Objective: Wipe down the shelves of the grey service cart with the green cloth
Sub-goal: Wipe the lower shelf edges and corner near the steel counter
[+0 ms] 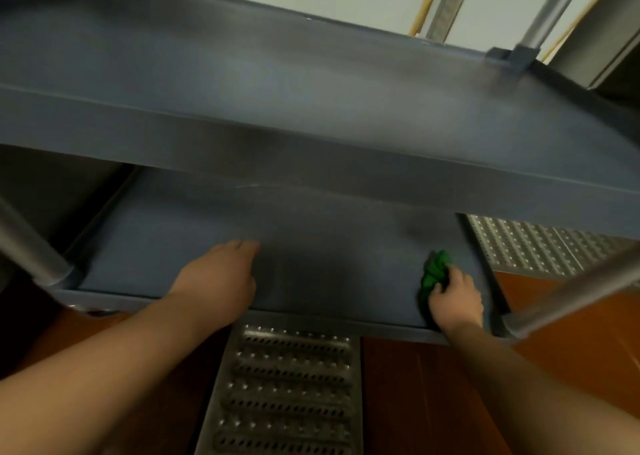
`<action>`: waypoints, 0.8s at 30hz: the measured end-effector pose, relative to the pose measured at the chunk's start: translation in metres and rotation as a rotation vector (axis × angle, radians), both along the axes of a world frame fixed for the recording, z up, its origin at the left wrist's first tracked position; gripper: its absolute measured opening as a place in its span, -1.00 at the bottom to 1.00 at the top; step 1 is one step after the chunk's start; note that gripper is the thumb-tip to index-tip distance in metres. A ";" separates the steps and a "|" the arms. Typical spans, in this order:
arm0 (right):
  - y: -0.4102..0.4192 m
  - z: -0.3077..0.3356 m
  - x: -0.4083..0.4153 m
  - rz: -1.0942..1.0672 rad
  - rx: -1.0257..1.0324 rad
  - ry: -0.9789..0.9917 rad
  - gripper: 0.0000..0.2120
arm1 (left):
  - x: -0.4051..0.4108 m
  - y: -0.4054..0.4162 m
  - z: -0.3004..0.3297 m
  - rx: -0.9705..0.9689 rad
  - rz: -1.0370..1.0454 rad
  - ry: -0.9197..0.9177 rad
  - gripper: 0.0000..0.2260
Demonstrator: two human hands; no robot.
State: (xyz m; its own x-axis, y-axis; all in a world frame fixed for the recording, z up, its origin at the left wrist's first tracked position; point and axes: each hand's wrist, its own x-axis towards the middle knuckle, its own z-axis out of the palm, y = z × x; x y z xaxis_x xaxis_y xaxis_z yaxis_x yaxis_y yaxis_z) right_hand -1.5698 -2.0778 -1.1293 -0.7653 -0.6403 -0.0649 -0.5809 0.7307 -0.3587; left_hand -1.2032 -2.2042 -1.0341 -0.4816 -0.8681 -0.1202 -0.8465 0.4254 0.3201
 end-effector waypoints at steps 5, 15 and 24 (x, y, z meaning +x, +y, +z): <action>-0.037 -0.005 0.065 0.029 0.016 -0.008 -0.49 | 0.045 -0.008 -0.007 0.027 0.064 0.063 -0.63; -0.121 -0.010 0.242 0.192 -0.007 -0.036 -0.52 | 0.151 -0.028 -0.006 0.056 0.194 0.212 -0.68; -0.196 -0.007 0.391 0.369 0.000 -0.080 -0.42 | 0.228 -0.029 -0.022 0.195 0.346 0.228 -0.70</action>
